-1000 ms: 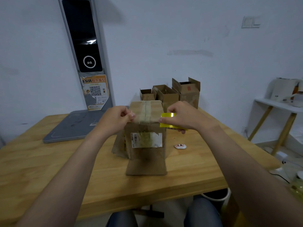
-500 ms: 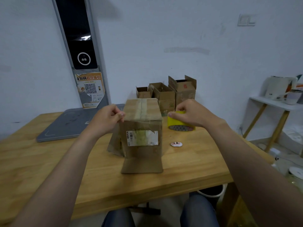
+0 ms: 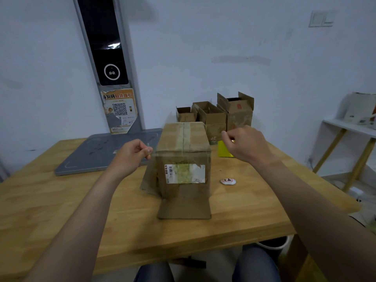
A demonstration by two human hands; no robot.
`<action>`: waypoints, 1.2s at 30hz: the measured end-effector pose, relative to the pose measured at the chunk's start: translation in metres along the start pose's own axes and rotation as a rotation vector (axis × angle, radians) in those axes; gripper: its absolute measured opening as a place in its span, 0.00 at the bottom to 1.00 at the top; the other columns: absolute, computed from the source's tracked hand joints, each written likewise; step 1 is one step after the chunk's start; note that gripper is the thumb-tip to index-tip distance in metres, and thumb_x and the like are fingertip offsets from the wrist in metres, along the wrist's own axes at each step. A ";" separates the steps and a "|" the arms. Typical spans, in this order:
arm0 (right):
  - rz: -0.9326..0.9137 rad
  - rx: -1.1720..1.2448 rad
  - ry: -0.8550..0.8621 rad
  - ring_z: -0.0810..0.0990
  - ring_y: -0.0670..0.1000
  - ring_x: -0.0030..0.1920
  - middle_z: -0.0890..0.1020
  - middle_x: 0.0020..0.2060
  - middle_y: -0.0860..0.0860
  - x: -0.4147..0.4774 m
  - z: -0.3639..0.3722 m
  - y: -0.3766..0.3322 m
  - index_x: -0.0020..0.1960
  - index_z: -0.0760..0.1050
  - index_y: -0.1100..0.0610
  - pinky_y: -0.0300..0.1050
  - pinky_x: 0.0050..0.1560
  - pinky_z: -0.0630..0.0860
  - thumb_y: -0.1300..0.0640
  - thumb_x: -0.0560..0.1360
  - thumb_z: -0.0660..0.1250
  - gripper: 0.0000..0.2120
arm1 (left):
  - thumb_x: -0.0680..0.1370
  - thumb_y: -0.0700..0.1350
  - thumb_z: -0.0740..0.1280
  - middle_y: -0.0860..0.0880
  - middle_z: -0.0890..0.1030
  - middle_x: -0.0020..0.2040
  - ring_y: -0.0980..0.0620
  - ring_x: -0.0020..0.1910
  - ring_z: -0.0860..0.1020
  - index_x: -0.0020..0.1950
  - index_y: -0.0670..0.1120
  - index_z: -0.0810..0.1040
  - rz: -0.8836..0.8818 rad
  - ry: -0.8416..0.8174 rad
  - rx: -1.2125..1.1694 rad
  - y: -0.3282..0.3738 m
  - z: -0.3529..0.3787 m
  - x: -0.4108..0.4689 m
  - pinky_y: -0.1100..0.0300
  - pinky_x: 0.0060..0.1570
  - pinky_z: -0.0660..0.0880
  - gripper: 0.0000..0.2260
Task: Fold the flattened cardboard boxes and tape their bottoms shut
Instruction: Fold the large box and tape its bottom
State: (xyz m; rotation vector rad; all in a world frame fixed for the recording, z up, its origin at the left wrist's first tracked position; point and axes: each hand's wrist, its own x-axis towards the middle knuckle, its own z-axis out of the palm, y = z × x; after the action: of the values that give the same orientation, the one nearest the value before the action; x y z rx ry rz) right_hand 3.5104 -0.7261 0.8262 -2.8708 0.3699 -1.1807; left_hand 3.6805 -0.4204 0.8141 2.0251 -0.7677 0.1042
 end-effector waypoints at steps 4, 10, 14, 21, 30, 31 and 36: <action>-0.007 -0.052 -0.023 0.71 0.50 0.24 0.73 0.22 0.49 0.009 0.011 -0.004 0.28 0.73 0.55 0.41 0.27 0.64 0.47 0.83 0.58 0.26 | 0.83 0.47 0.68 0.59 0.83 0.33 0.65 0.29 0.76 0.43 0.45 0.78 -0.034 -0.011 0.004 -0.009 0.002 0.014 0.55 0.37 0.75 0.10; -0.025 -0.041 -0.102 0.70 0.50 0.23 0.70 0.22 0.49 0.023 0.028 -0.005 0.26 0.67 0.54 0.41 0.27 0.59 0.48 0.83 0.58 0.27 | 0.83 0.45 0.69 0.54 0.81 0.34 0.63 0.29 0.76 0.43 0.44 0.79 -0.109 -0.023 -0.083 -0.031 0.012 0.027 0.56 0.37 0.79 0.10; -0.023 0.075 -0.172 0.76 0.53 0.35 0.79 0.34 0.50 0.029 0.041 -0.004 0.45 0.79 0.55 0.46 0.34 0.67 0.48 0.86 0.56 0.19 | 0.83 0.47 0.68 0.54 0.77 0.30 0.57 0.31 0.76 0.41 0.44 0.79 -0.172 -0.049 -0.159 -0.043 0.020 0.038 0.53 0.41 0.82 0.12; -0.078 0.181 -0.301 0.83 0.53 0.52 0.86 0.51 0.49 0.047 0.056 0.001 0.61 0.82 0.50 0.47 0.46 0.75 0.49 0.86 0.55 0.17 | 0.85 0.53 0.64 0.47 0.79 0.39 0.51 0.38 0.77 0.43 0.44 0.79 -0.235 -0.089 -0.177 -0.057 0.034 0.060 0.50 0.42 0.81 0.16; -0.040 0.126 -0.278 0.78 0.49 0.45 0.85 0.49 0.47 0.056 0.070 0.002 0.67 0.76 0.44 0.49 0.41 0.72 0.48 0.86 0.53 0.16 | 0.84 0.60 0.60 0.47 0.82 0.59 0.49 0.51 0.81 0.74 0.49 0.65 -0.351 -0.162 -0.002 -0.056 0.038 0.074 0.51 0.46 0.78 0.22; -0.034 0.119 -0.275 0.79 0.52 0.48 0.85 0.49 0.48 0.055 0.071 0.000 0.68 0.76 0.44 0.50 0.42 0.73 0.48 0.86 0.53 0.16 | 0.85 0.55 0.62 0.46 0.79 0.63 0.48 0.55 0.81 0.77 0.46 0.64 -0.270 -0.060 0.028 -0.052 0.039 0.074 0.49 0.53 0.77 0.24; -0.045 0.091 -0.246 0.81 0.55 0.49 0.85 0.47 0.50 0.052 0.069 -0.004 0.69 0.74 0.45 0.53 0.42 0.77 0.48 0.86 0.53 0.16 | 0.80 0.34 0.63 0.48 0.81 0.62 0.49 0.63 0.76 0.65 0.47 0.81 0.457 0.317 0.311 0.000 0.063 0.059 0.54 0.61 0.73 0.16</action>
State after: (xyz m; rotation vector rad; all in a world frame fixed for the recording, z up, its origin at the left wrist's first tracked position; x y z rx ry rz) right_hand 3.5949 -0.7393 0.8135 -2.9104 0.2388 -0.8114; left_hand 3.7138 -0.4990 0.7997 2.0097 -1.0408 0.8302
